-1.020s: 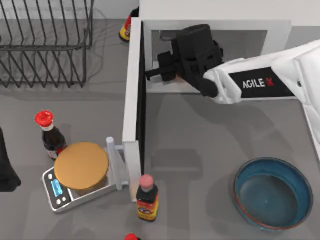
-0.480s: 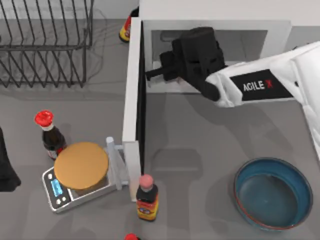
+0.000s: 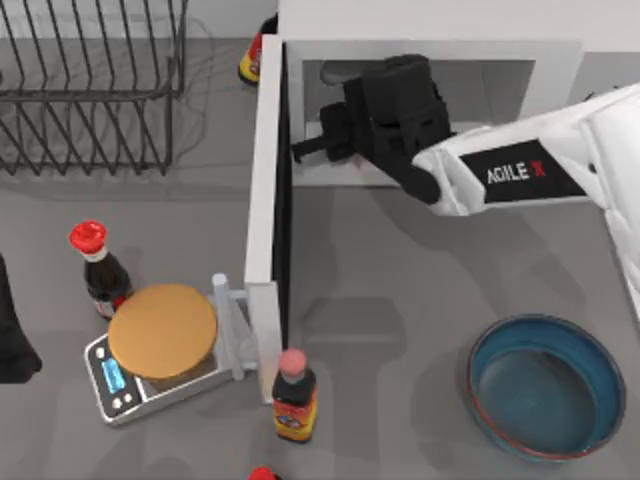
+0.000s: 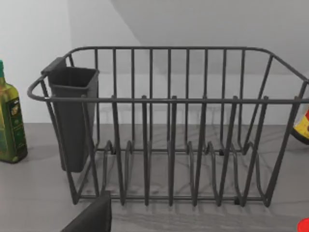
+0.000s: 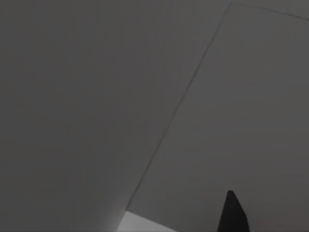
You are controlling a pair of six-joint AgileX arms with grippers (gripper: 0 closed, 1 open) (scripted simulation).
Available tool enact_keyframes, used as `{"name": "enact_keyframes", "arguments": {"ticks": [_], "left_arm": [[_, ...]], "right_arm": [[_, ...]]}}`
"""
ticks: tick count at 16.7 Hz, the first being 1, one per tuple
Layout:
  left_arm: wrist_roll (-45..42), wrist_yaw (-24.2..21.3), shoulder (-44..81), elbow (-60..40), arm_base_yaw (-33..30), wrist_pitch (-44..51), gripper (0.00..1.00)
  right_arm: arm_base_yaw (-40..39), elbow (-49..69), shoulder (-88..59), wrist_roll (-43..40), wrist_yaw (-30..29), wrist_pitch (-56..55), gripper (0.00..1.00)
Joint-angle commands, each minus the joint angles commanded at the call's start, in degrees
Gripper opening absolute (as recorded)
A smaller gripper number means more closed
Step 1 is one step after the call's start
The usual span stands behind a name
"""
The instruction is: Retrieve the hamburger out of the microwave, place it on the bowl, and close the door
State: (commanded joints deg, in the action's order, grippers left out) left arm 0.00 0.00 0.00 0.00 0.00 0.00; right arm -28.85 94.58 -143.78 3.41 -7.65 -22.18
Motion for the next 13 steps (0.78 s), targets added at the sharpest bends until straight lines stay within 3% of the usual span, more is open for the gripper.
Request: {"name": "enact_keyframes", "arguments": {"ticks": [5,13], "left_arm": [[0.00,0.00,0.00,0.00,0.00,0.00,1.00],[0.00,0.00,0.00,0.00,0.00,0.00,1.00]], "right_arm": [[-2.18,-5.61,2.87,1.06,-1.86,-2.70,0.00],[-11.70,-32.00,15.85,5.72,-10.05,-14.53,0.00]]}}
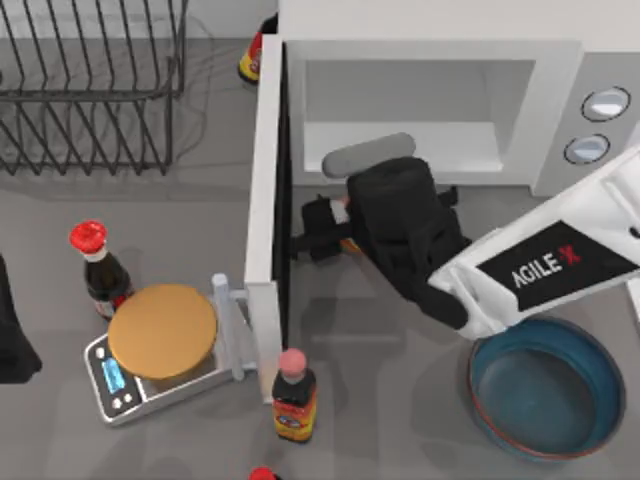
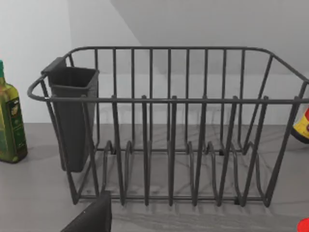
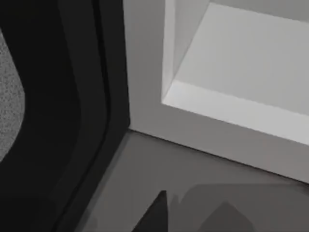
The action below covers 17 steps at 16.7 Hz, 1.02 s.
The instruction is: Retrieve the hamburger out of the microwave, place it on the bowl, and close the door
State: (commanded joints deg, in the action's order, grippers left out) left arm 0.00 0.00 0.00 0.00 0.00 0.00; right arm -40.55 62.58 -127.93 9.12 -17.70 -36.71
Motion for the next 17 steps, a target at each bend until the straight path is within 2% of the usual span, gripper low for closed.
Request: {"name": "enact_keyframes", "arguments": {"ticks": [3,6,13,17], "left_arm": [[0.00,0.00,0.00,0.00,0.00,0.00,1.00],[0.00,0.00,0.00,0.00,0.00,0.00,1.00],[0.00,0.00,0.00,0.00,0.00,0.00,1.00],[0.00,0.00,0.00,0.00,0.00,0.00,1.00]], "right_arm": [[-3.31,-9.82,4.84,1.64,-2.88,-4.14,0.00],[-5.21,-14.82,7.66,2.58,-4.54,-6.52,0.00],[-4.95,-14.92,8.35,2.72,-4.60,-5.93,0.00],[-4.92,-13.30,13.59,2.70,-4.51,0.91,0.00]]}}
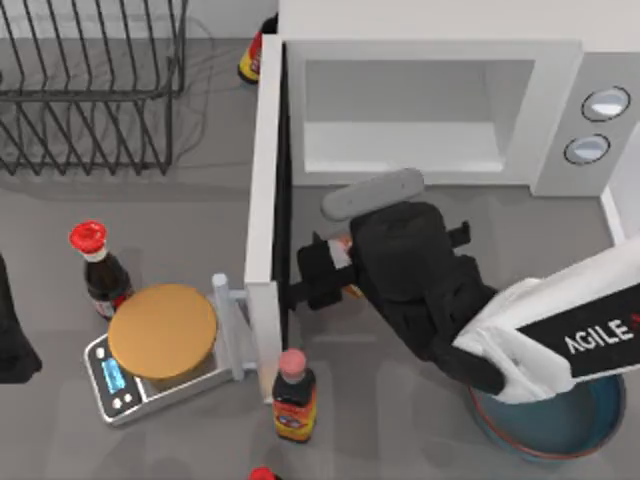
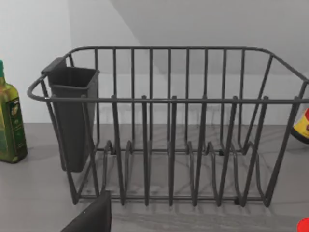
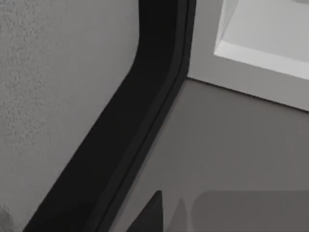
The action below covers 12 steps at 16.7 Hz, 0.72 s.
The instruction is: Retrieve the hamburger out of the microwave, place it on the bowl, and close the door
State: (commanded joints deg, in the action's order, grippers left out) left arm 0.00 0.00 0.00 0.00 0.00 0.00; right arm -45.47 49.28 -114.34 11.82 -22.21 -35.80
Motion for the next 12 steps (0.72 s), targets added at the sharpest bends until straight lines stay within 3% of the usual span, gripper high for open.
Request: {"name": "enact_keyframes", "arguments": {"ticks": [7,12], "left_arm": [[0.00,0.00,0.00,0.00,0.00,0.00,1.00],[0.00,0.00,0.00,0.00,0.00,0.00,1.00]], "right_arm": [[-0.03,3.50,11.02,-0.01,0.19,14.91,0.00],[-0.02,3.67,11.66,0.10,0.21,15.89,0.00]]}}
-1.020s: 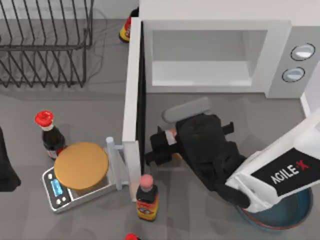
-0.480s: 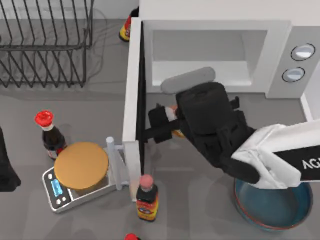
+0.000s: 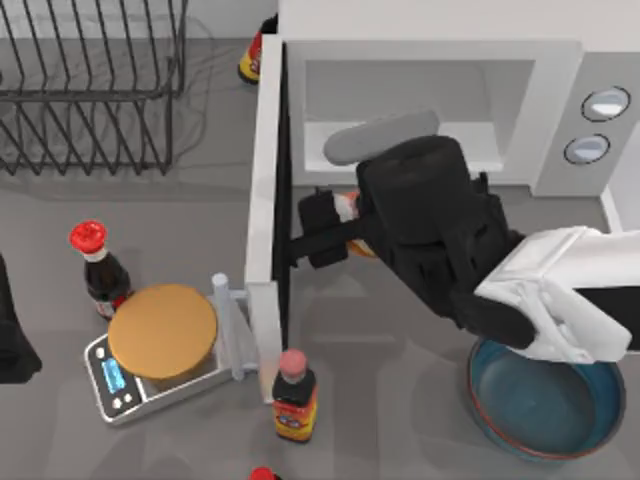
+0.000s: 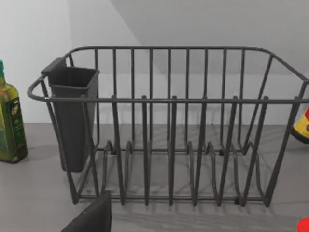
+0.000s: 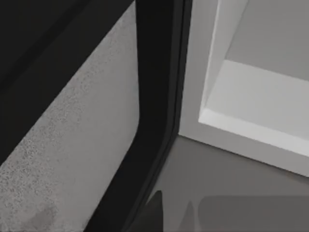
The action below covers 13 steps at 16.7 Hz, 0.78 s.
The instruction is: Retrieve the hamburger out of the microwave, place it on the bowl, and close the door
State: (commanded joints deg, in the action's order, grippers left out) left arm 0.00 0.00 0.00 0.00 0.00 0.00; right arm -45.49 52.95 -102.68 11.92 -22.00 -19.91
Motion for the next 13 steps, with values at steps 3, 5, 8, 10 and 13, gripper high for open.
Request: {"name": "enact_keyframes", "arguments": {"ticks": [3,5,8,10,13], "left_arm": [[0.00,0.00,0.00,0.00,0.00,0.00,1.00],[0.00,0.00,0.00,0.00,0.00,0.00,1.00],[0.00,0.00,0.00,0.00,0.00,0.00,1.00],[0.00,0.00,0.00,0.00,0.00,0.00,1.00],[0.00,0.00,0.00,0.00,0.00,0.00,1.00]], "right_arm": [[0.51,-0.08,0.17,-1.75,1.70,0.00,0.00],[1.73,-0.29,0.55,-5.93,5.76,0.24,0.00],[4.92,-0.86,1.24,-16.63,15.80,2.10,0.00],[7.96,-1.43,1.66,-26.70,24.42,4.79,0.00],[13.76,-2.61,2.07,-45.34,38.97,10.82,0.00]]}}
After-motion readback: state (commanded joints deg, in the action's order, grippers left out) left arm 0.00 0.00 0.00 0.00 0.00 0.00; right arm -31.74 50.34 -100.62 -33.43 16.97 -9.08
